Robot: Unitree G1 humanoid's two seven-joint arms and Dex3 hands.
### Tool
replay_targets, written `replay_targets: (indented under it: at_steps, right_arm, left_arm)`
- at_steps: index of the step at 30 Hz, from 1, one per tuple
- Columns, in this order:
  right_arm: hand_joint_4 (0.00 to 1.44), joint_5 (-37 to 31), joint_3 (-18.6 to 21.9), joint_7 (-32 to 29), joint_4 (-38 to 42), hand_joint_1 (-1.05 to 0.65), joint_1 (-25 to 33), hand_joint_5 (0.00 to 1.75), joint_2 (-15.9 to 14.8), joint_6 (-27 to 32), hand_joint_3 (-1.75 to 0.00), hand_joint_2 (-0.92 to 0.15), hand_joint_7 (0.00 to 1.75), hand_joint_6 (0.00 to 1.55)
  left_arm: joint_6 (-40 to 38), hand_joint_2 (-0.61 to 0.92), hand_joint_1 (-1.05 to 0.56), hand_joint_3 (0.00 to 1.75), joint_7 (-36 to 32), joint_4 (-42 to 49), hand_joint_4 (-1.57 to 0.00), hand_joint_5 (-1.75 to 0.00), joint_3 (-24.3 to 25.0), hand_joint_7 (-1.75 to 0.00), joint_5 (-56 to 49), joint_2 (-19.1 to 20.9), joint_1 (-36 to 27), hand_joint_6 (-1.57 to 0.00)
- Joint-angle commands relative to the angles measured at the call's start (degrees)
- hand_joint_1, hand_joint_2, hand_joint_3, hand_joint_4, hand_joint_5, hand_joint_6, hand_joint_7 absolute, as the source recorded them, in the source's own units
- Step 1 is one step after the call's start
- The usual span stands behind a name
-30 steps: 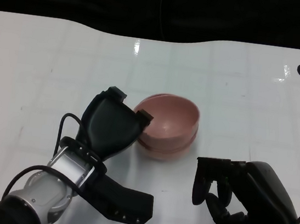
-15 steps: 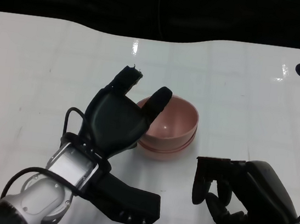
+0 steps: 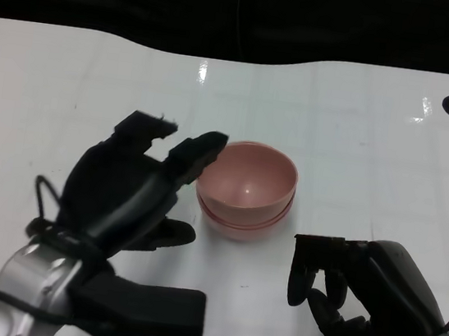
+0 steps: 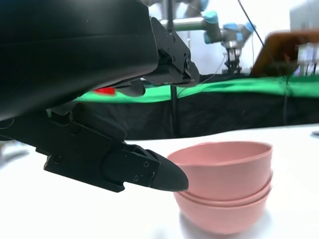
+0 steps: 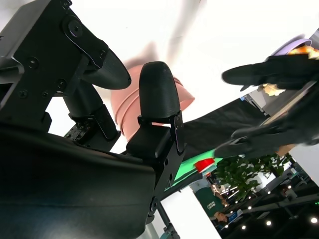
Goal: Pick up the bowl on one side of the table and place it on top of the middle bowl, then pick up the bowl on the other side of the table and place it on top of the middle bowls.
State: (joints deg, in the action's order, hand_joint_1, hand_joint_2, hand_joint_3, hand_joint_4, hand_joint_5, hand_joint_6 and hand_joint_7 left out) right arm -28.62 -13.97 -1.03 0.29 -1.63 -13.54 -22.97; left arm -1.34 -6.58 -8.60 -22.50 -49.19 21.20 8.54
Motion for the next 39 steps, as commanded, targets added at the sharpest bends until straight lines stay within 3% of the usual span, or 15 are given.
replay_targets:
  at_steps: [1,7,12,16,18,20,21,23,26,31,39]
  right_arm:
    - [0.96,0.6,0.4,0.3,-0.7,-0.07,0.4,1.75,-0.4,0.6,-1.62,-0.10,1.51,0.85]
    - [0.96,0.7,0.4,0.3,-0.6,-0.07,0.4,1.75,-0.5,0.4,-1.63,-0.10,1.51,0.85]
    - [0.96,1.0,0.4,1.1,-1.3,-0.06,0.6,1.75,-0.6,0.9,-1.64,-0.11,1.52,0.85]
    - [0.96,1.2,0.4,1.5,-1.6,-0.06,0.7,1.75,-0.5,1.1,-1.63,-0.11,1.52,0.85]
    - [0.96,1.3,0.5,1.5,-1.6,-0.06,0.7,1.75,-0.6,1.0,-1.63,-0.11,1.52,0.85]
    - [0.96,1.2,0.6,1.4,-1.7,-0.06,0.9,1.75,-0.7,0.9,-1.63,-0.11,1.52,0.85]
    - [0.96,1.2,0.6,1.3,-1.8,-0.06,0.9,1.75,-0.7,0.8,-1.62,-0.11,1.52,0.85]
    - [0.96,1.5,0.8,1.6,-2.2,-0.06,1.2,1.75,-0.9,1.0,-1.62,-0.11,1.52,0.84]
    - [0.95,2.1,1.1,2.3,-2.8,-0.07,1.6,1.75,-1.2,1.4,-1.62,-0.11,1.51,0.84]
    - [0.94,3.9,1.7,4.8,-4.5,-0.07,2.7,1.75,-1.7,3.4,-1.62,-0.13,1.48,0.85]
    - [0.92,9.8,2.6,10.2,-6.9,-0.03,3.5,1.75,-1.4,8.9,-1.57,-0.17,1.41,0.85]
  left_arm:
    - [3.3,0.92,-0.50,0.20,-1.2,-2.7,-0.23,-0.78,4.1,-0.10,6.2,-0.4,-4.7,-0.46]
    - [7.2,0.92,-0.42,0.25,1.0,-6.8,-0.26,-0.92,9.3,-0.11,17.4,-2.7,-11.7,-0.50]
    - [8.7,0.92,-0.33,0.24,6.6,-10.5,-0.35,-1.06,14.3,-0.17,33.9,-4.8,-18.9,-0.62]
    - [5.6,0.92,-0.30,0.26,9.7,-14.5,-0.53,-0.97,17.2,-0.23,43.0,-7.2,-23.4,-0.73]
    - [3.1,0.92,-0.24,0.26,10.9,-16.7,-0.65,-1.01,18.5,-0.31,48.1,-8.8,-25.6,-0.87]
    - [0.9,0.91,-0.22,0.28,11.5,-18.6,-0.69,-1.09,19.3,-0.48,50.9,-9.8,-27.2,-0.87]
    - [0.0,0.80,-0.20,0.48,11.7,-19.4,-0.75,-1.17,19.5,-0.68,51.8,-10.2,-27.8,-0.87]
    - [-1.7,0.61,-0.17,0.87,12.0,-21.4,-0.80,-1.31,20.0,-0.90,53.3,-10.8,-29.8,-0.87]
    - [-2.2,0.50,-0.14,1.12,11.9,-22.6,-0.85,-1.46,20.2,-1.08,53.0,-11.0,-31.6,-0.89]
    - [-1.9,0.44,-0.14,1.27,11.7,-22.3,-0.92,-1.59,19.7,-1.26,51.7,-11.9,-33.2,-0.89]
    - [-0.2,0.37,-0.15,1.41,13.5,-17.4,-0.90,-1.74,20.9,-1.48,53.1,-12.5,-32.1,-0.86]
